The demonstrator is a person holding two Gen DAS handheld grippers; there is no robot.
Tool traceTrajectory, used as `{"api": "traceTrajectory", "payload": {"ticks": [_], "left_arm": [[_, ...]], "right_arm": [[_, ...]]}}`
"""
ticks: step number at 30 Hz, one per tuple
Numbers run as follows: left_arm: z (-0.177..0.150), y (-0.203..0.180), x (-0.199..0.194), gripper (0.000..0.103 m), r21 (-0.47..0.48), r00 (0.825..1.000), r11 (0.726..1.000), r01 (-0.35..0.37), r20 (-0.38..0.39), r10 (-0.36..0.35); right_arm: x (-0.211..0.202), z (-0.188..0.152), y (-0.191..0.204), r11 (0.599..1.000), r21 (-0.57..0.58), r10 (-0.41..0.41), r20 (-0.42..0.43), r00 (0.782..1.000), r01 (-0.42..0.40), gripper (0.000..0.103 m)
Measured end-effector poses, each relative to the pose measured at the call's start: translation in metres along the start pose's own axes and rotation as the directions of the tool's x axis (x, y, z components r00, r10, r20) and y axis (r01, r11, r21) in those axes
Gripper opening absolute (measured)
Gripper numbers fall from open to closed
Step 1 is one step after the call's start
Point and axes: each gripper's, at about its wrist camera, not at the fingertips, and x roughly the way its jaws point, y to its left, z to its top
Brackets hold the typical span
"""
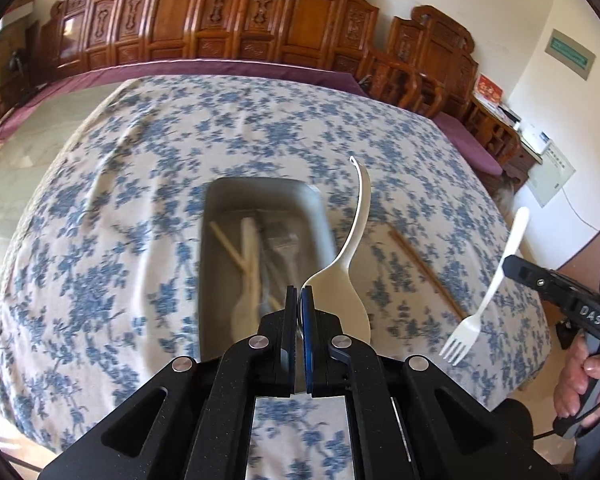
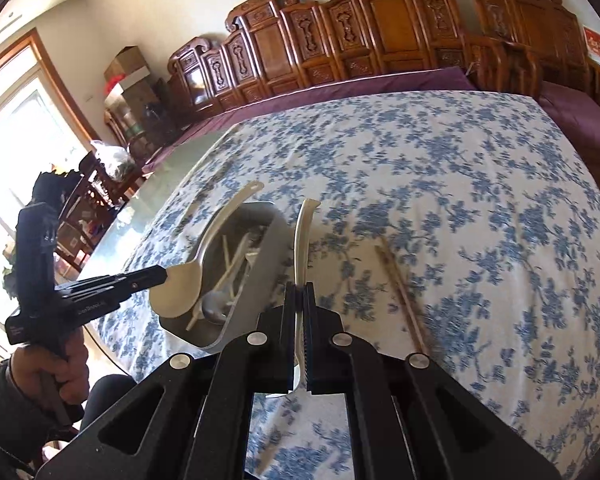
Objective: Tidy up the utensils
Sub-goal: 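Carry the white plastic spoon into the grey tray and open the left tool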
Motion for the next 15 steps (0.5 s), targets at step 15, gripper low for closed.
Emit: {"api": "traceTrajectory", "payload": {"ticks": [15], "left_arm": [[-0.007,0.037,0.032,0.001,-0.005,0.992,0.994,-0.111,-0.058,0.111]], "right_arm": [[0.027,0.015,0.033,0.998,-0.043,0.052,-0.028,0.998,-0.053,0.004]]}}
